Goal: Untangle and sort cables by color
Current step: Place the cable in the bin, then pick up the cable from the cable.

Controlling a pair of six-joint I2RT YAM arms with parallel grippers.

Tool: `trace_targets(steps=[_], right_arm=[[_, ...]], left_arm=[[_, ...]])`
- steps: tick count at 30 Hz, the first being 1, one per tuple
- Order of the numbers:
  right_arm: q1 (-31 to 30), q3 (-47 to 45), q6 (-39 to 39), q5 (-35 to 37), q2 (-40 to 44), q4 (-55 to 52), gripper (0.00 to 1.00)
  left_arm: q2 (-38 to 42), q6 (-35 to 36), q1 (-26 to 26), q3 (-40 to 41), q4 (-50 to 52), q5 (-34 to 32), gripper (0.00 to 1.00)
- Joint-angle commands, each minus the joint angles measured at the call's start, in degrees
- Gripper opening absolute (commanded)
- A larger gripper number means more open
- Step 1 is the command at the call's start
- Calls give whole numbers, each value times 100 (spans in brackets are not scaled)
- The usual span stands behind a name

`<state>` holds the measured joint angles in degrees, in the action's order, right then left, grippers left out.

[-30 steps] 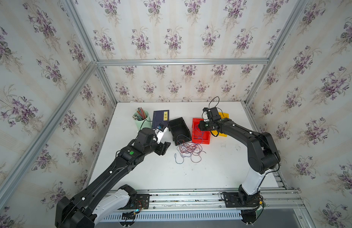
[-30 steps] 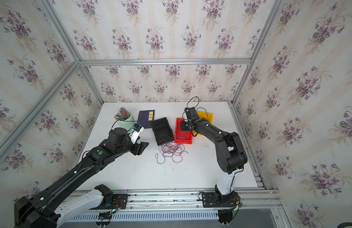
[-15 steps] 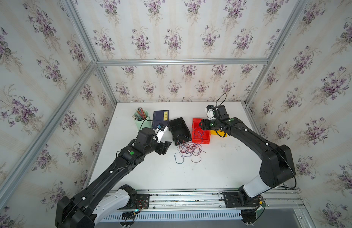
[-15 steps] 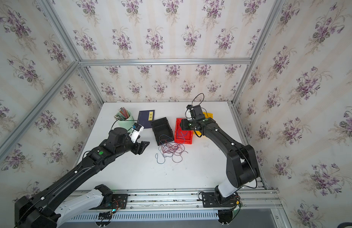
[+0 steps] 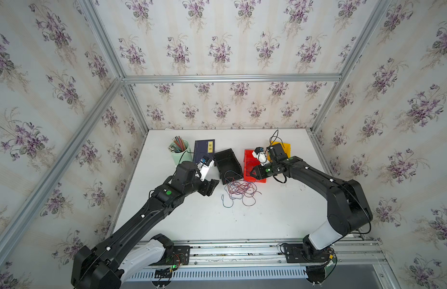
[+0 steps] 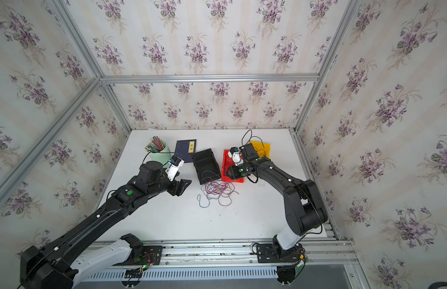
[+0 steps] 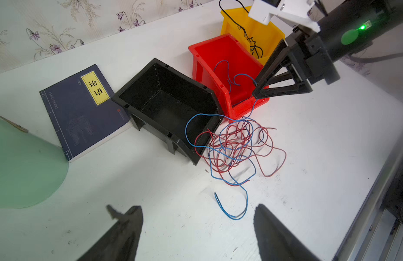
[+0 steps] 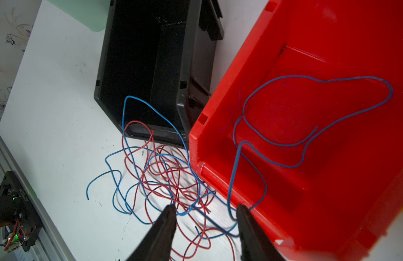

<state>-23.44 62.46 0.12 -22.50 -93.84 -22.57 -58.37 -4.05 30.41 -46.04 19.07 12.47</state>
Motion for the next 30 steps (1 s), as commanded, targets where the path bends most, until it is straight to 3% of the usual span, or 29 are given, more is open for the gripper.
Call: trace_targets(steps=[1, 18, 30], right_arm=[[0, 67, -227, -23, -85, -63, 43], [-3, -11, -181, 553, 332, -173, 10], [-1, 883, 15, 895, 888, -787, 0]], left_arm=[[16, -60, 0, -28, -71, 64, 80], [-87, -43, 0, -10, -201, 107, 81], [-52, -93, -1, 74, -372, 168, 81]])
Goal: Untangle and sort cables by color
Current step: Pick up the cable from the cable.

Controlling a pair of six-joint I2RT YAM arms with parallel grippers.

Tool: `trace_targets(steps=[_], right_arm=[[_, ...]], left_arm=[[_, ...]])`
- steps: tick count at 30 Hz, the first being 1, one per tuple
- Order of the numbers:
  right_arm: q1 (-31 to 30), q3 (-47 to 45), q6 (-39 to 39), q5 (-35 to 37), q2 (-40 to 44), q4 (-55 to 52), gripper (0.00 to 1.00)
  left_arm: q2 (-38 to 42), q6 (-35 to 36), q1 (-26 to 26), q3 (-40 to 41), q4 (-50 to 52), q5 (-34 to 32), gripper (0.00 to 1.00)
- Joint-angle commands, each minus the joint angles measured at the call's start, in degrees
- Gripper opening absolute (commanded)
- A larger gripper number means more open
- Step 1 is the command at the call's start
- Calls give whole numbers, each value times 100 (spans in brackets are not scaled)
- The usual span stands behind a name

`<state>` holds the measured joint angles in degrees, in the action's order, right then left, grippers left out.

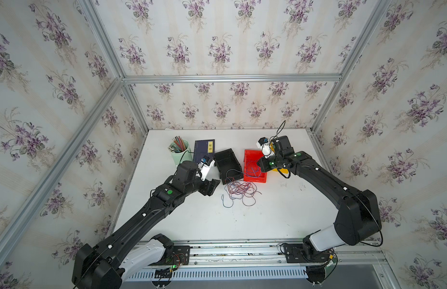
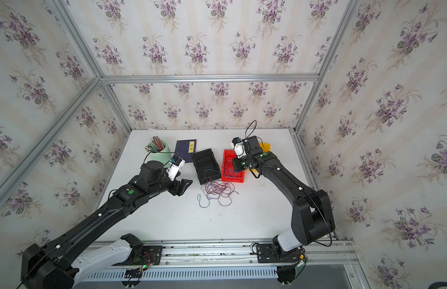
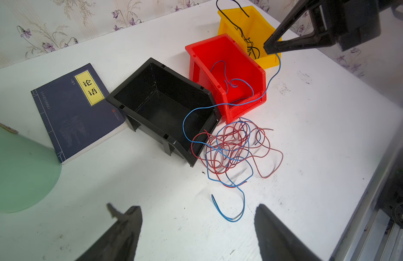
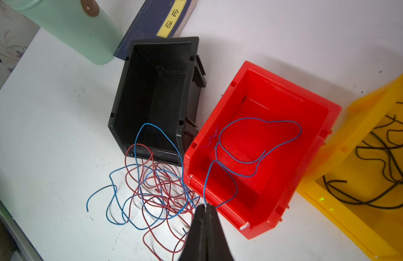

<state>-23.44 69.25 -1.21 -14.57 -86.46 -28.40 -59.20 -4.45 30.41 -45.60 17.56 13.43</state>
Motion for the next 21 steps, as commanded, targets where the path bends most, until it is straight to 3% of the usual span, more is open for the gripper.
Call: trace_targets(steps=[1, 4, 9, 21], right_arm=[[-1, 351, 200, 121, 240, -264, 0], [-4, 940, 396, 54, 601, -416, 0], [-6, 1867, 883, -125, 1228, -125, 0], [-10, 4231, 1680, -331, 1013, 592, 0]], left_arm=[[49, -68, 0, 41, -242, 71, 81], [92, -91, 0, 79, -363, 78, 82], [4, -20, 0, 136, -1172, 665, 83], [-556, 374, 7, -484, -2160, 1747, 86]])
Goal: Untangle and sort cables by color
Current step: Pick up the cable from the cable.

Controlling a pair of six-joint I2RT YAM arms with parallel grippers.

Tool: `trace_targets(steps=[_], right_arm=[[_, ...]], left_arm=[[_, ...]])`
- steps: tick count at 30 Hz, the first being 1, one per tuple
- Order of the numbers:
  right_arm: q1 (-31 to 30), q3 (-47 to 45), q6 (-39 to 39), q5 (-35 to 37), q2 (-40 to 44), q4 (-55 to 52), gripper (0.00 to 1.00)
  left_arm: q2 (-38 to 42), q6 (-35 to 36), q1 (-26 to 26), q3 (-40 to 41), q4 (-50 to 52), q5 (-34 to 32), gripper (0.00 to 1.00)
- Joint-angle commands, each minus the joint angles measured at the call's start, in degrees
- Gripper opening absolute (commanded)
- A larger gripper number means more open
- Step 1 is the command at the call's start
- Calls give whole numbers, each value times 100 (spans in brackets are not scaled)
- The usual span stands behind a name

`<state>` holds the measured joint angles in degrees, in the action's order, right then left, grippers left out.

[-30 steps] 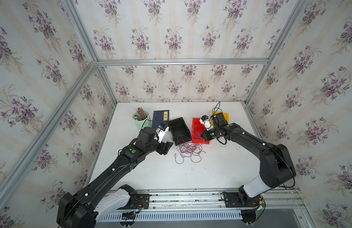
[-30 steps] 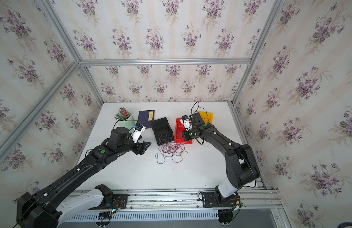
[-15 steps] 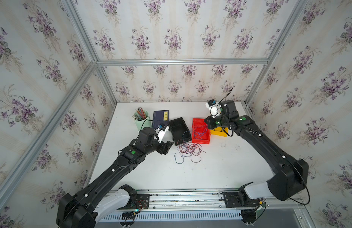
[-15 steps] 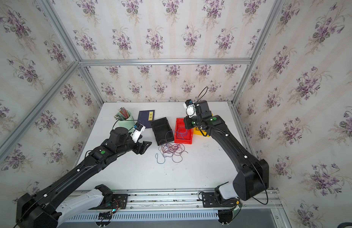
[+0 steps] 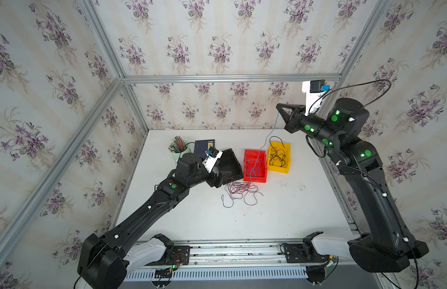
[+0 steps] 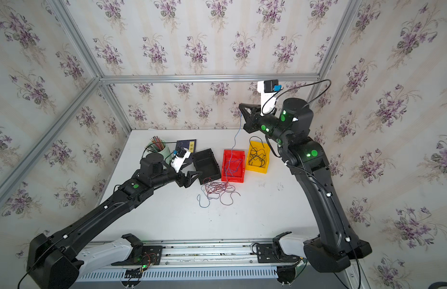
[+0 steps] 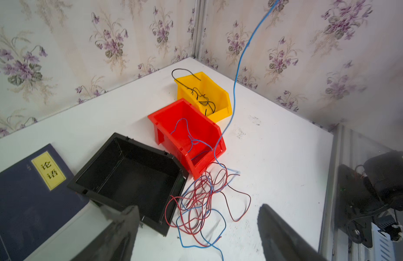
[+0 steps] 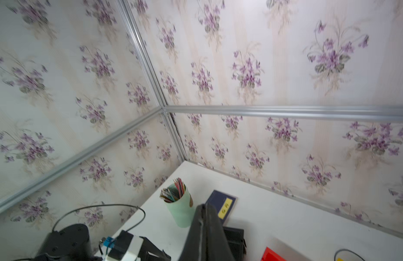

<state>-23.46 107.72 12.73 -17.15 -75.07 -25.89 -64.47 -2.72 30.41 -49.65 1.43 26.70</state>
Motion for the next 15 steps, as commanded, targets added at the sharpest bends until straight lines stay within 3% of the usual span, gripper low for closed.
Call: trace_targets(steps=[1, 8, 15], right_arm=[[2, 595, 299, -101, -199, 329, 0], [0, 1822, 441, -172, -772, 417, 0], [16, 1792, 425, -83, -956, 680, 0]], left_arm=[[-44, 235, 7, -99, -663, 509, 87], [-331, 277, 26, -347, -914, 716, 87], [-379, 347, 35, -466, -799, 560, 88]])
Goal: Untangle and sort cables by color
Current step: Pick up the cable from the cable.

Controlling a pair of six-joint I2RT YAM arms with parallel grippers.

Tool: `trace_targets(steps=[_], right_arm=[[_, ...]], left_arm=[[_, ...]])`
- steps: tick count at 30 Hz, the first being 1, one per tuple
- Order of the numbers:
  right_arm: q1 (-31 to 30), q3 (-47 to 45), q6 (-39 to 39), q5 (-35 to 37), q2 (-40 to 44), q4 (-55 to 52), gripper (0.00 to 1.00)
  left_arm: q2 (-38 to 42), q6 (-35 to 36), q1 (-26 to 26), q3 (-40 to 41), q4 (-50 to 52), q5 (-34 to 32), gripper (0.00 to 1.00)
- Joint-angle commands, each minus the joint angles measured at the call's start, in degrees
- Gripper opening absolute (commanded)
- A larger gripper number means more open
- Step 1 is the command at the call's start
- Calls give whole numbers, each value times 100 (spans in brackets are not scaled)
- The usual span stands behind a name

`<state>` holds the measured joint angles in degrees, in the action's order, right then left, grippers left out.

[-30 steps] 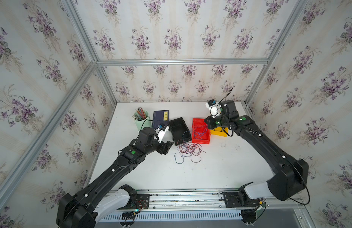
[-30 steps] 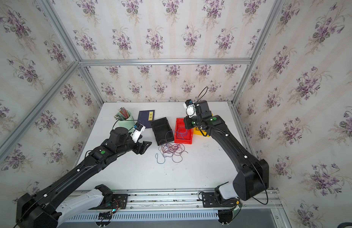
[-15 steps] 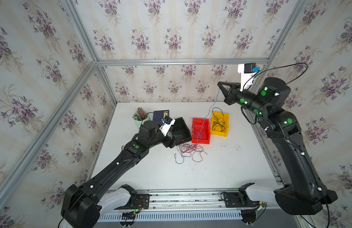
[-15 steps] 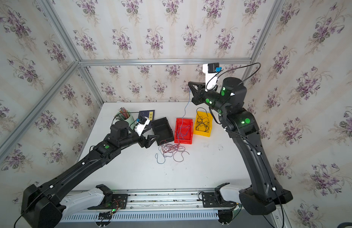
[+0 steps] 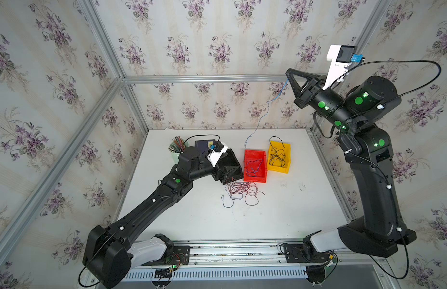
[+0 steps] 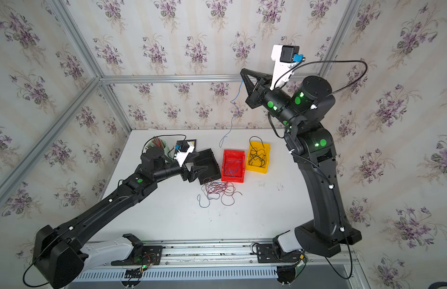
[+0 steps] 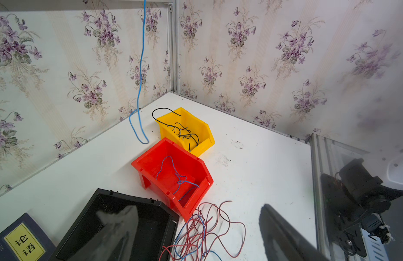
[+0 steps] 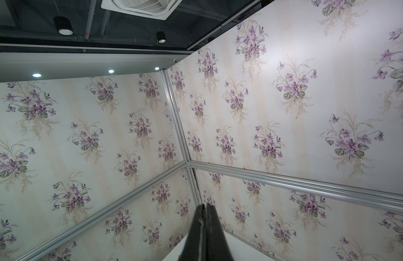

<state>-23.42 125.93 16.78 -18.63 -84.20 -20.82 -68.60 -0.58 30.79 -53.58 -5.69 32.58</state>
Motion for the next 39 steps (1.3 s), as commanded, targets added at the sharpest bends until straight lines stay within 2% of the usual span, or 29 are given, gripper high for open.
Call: trace_targets(steps=[1, 20, 30, 35, 39], right_arm=[[14, -74, -5, 73, -43, 181, 0], [390, -2320, -1, -19, 578, 924, 0], [950, -3540, 281, -482, 512, 1739, 0], [988, -4160, 412, -575, 527, 1955, 0], [987, -4625, 863, -685, 635, 2315, 0]], left_arm=[[55, 160, -2, -73, -5, -67, 88], [790, 277, -26, 410, 931, -962, 89], [770, 267, -27, 383, 1086, -1104, 89], [795, 322, -29, 388, 1235, -1175, 90], [848, 328, -32, 443, 1253, -1334, 90]])
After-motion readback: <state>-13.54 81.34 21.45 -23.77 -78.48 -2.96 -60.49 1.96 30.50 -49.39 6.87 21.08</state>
